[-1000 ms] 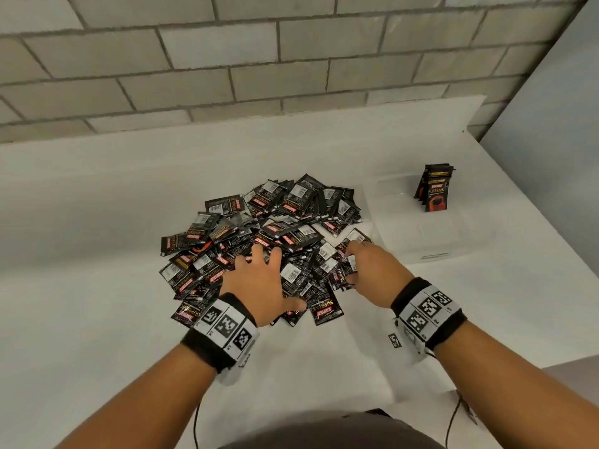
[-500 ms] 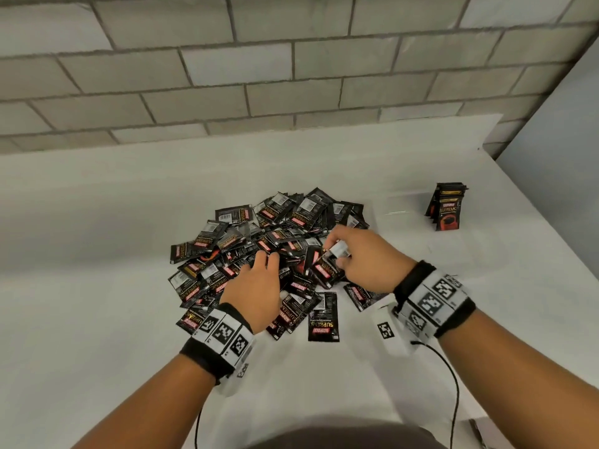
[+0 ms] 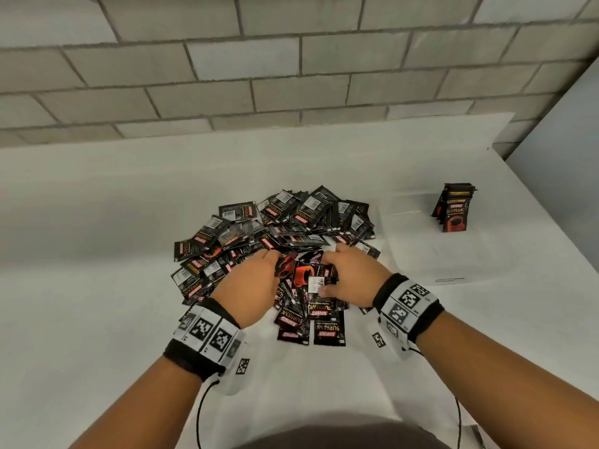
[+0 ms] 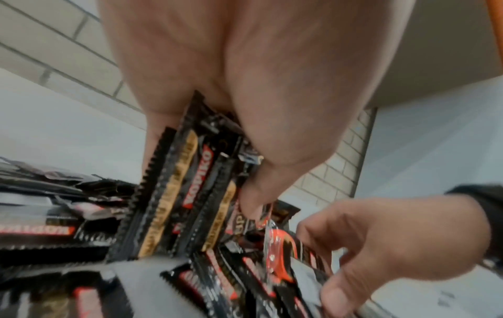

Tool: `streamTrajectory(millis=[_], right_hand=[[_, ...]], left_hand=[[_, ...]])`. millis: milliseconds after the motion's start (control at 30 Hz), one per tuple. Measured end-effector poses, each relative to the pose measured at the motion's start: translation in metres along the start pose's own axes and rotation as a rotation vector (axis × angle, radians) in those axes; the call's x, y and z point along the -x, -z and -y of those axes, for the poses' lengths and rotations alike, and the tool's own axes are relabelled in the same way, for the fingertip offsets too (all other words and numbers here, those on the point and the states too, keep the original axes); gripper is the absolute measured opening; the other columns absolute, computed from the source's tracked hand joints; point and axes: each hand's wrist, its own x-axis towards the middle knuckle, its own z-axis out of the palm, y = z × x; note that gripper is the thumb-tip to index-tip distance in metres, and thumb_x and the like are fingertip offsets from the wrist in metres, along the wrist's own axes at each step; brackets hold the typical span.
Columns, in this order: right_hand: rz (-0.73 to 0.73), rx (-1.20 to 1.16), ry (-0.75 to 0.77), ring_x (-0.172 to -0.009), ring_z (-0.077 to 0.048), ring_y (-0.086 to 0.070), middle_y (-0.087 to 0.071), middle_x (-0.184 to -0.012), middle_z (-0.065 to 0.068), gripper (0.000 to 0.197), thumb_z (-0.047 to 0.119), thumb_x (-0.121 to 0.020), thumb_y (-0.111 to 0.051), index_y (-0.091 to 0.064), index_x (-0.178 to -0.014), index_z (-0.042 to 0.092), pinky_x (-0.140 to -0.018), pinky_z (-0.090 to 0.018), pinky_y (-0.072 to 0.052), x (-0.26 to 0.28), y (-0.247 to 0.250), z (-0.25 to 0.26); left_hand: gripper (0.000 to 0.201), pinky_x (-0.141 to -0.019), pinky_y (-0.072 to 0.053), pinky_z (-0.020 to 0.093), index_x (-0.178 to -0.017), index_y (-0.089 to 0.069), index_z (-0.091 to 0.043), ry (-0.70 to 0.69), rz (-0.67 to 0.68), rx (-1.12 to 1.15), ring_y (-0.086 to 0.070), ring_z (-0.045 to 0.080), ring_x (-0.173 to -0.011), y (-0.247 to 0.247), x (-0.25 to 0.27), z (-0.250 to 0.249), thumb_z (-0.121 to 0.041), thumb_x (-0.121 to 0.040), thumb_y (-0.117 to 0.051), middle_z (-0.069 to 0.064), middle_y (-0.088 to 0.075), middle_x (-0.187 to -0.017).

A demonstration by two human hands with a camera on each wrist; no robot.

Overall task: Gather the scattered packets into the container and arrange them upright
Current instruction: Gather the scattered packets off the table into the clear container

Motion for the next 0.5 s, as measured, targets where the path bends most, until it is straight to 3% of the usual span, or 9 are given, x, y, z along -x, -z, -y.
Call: streamTrajectory(millis=[100,200,333,433,500], right_hand=[[-0.001,-0.085,0.010,-0.100,-0.019,-0.053,-0.052,-0.115,-0.003,0.050,0.039,-0.087,-0.073,-0.059,-0.130,0.019,-0.085,-0.032,-0.046,0.003,0.005,0.001],[-0.031,-0.191,0.014,-0.094,-0.019,-0.060,-0.064,-0.111,-0.005,0.036,0.031,-0.092,-0.069,-0.062,-0.124,0.016,-0.079,-0.031,-0.048,0.015,0.014,0.005],[-0.112,-0.415,0.022,-0.064,-0.015,-0.063,-0.066,-0.090,0.003,0.014,0.032,-0.094,-0.067,-0.062,-0.104,0.025,-0.056,-0.028,-0.053,0.045,0.047,0.000],[-0.424,-0.573,-0.004,-0.056,-0.013,-0.067,-0.072,-0.086,0.000,0.016,0.030,-0.091,-0.072,-0.063,-0.100,0.022,-0.057,-0.027,-0.056,0.070,0.087,-0.021],[-0.663,-0.527,-0.089,-0.055,-0.012,-0.068,-0.072,-0.079,0.000,0.016,0.029,-0.090,-0.074,-0.063,-0.098,0.020,-0.058,-0.029,-0.054,0.077,0.106,-0.048]], left_hand=[[0.027,-0.085,-0.052,0.033,-0.130,-0.053,-0.017,-0.018,-0.077,0.098,-0.059,0.017,-0.094,0.018,0.008,0.002,-0.018,-0.102,-0.057,-0.003,-0.056,-0.108],[0.036,-0.079,-0.044,0.023,-0.137,-0.052,-0.016,-0.038,-0.184,0.156,-0.055,0.012,-0.088,0.033,0.014,0.005,-0.019,-0.102,-0.059,0.000,-0.062,-0.109],[0.037,-0.062,-0.040,0.018,-0.138,-0.049,-0.018,-0.033,-0.230,0.191,-0.059,0.007,-0.075,0.039,0.013,0.009,-0.023,-0.102,-0.059,-0.002,-0.067,-0.094],[0.043,-0.060,-0.042,0.017,-0.142,-0.044,-0.020,-0.038,-0.203,0.208,-0.059,0.004,-0.072,0.034,0.010,0.002,-0.022,-0.102,-0.059,-0.005,-0.067,-0.093],[0.044,-0.054,-0.040,0.016,-0.141,-0.039,-0.023,-0.055,-0.156,0.206,-0.057,0.002,-0.064,0.026,0.008,-0.005,-0.024,-0.102,-0.059,-0.011,-0.064,-0.085]])
